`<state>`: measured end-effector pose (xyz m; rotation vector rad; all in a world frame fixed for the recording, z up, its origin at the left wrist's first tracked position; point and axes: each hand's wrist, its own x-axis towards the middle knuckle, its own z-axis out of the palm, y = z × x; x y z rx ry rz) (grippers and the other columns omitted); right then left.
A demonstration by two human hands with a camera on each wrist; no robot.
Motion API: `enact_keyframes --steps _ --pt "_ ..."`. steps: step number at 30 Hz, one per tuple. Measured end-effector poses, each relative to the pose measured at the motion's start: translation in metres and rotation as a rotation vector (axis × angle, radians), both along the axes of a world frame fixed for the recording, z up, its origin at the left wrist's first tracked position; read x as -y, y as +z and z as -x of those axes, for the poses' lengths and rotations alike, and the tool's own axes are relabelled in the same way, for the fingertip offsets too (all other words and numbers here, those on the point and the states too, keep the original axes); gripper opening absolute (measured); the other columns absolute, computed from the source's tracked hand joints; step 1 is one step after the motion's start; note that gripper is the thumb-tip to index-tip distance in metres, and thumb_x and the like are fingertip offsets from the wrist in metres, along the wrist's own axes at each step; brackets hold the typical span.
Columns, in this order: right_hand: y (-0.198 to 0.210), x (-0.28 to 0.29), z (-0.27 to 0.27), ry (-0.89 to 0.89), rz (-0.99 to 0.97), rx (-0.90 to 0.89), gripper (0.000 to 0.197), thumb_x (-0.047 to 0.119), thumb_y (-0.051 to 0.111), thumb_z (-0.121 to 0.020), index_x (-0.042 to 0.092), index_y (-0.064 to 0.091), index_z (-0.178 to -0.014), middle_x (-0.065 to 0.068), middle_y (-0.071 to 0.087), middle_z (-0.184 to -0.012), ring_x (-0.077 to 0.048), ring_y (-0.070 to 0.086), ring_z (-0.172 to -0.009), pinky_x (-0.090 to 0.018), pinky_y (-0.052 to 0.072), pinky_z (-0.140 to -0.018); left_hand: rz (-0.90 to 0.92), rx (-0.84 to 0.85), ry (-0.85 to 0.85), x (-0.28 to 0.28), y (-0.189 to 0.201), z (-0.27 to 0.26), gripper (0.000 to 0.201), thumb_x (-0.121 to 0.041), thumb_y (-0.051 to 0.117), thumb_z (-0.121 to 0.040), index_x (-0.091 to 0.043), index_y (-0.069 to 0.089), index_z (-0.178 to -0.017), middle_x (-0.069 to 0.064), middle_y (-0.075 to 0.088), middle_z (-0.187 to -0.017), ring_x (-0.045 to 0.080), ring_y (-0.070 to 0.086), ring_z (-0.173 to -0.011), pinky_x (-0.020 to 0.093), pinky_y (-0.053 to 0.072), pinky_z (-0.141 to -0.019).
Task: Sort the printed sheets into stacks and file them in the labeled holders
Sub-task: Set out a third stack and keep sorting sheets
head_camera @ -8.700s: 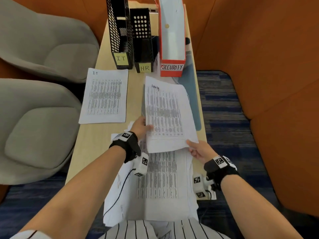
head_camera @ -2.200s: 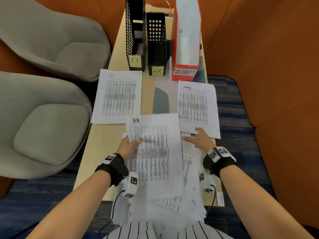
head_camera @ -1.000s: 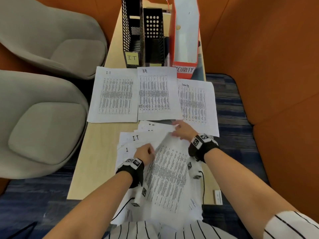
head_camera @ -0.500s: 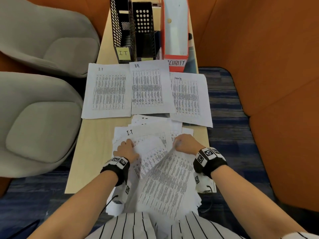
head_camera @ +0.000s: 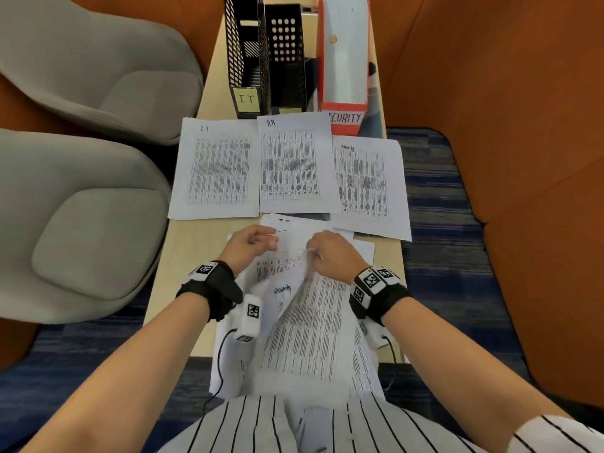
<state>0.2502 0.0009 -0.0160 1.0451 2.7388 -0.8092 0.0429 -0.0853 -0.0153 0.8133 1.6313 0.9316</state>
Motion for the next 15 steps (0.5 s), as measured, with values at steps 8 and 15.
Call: enact_keyframes --steps 8,15 --pt "0.005 -0.001 -0.014 -0.031 0.066 0.267 0.021 0.01 0.048 -0.083 0.019 0.05 -0.064 0.003 0.053 -0.062 -0.022 0.052 -0.065 -0.029 0.04 -0.062 0.441 -0.428 -0.261 0.045 -0.042 0.004 0.034 -0.026 0.063 -0.087 -0.009 0.056 -0.115 0.007 0.059 -0.113 0.023 0.057 -0.105 0.027 0.042 -0.085" --pt "-0.006 0.013 -0.005 0.159 0.092 0.224 0.023 0.015 0.05 -0.081 0.011 0.07 -0.093 -0.009 0.065 -0.114 -0.027 0.055 -0.113 -0.041 0.047 -0.096 0.322 -0.479 -0.318 0.045 -0.039 -0.003 0.008 -0.006 0.06 -0.082 -0.014 0.061 -0.085 -0.002 0.061 -0.086 0.023 0.056 -0.091 0.022 0.037 -0.065"
